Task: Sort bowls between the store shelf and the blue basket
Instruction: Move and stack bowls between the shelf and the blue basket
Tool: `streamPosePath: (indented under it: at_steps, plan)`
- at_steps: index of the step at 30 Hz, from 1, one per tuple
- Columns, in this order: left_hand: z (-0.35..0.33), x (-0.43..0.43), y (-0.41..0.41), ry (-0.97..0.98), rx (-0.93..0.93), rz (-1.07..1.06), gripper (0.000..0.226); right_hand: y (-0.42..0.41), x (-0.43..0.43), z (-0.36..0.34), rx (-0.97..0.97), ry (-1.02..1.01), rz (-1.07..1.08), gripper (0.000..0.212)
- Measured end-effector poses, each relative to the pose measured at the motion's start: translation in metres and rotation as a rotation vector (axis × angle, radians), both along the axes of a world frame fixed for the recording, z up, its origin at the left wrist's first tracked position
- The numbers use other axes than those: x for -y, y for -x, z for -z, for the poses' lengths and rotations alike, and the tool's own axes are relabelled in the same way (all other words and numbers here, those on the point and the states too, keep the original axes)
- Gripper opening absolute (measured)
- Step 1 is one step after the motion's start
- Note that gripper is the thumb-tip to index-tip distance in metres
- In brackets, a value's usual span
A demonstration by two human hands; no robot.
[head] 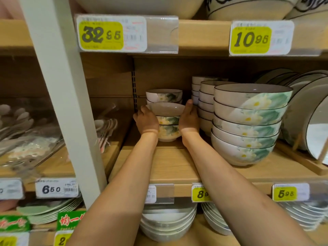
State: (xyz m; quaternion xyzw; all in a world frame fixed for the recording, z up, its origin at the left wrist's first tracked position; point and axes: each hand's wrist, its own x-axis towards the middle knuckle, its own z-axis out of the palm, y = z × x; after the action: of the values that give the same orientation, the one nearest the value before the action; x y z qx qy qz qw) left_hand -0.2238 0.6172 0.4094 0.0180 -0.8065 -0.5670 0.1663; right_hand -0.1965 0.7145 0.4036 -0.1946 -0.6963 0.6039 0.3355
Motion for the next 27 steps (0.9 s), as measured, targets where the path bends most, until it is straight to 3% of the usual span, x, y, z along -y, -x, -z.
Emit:
streamPosePath:
  at_steps: [7,13,17,22,25,27]
  plan:
    - [0.0,0.0,0.0,-0.078,0.012,0.016,0.047,-0.01,0.009,-0.005,-0.039,0.025,-0.017,0.058]
    - [-0.005,0.002,-0.009,-0.071,0.051,0.008,0.047,-0.024,0.011,-0.011,0.06,-0.008,-0.044,0.06]
    - [-0.023,0.005,-0.031,-0.368,0.105,-0.049,0.044,-0.044,0.016,-0.013,0.048,-0.068,-0.004,0.06]
    - [-0.033,0.024,-0.101,-0.685,0.083,0.154,0.034,-0.095,0.028,-0.022,-0.055,-0.062,-0.05,0.056]
    - [-0.034,0.047,-0.148,-0.646,-0.063,0.289,0.023,-0.134,0.034,-0.023,-0.208,-0.01,-0.175,0.032]
    - [-0.03,0.062,-0.183,-0.64,-0.08,0.367,0.027,-0.162,0.038,-0.023,-0.265,0.103,-0.272,0.029]
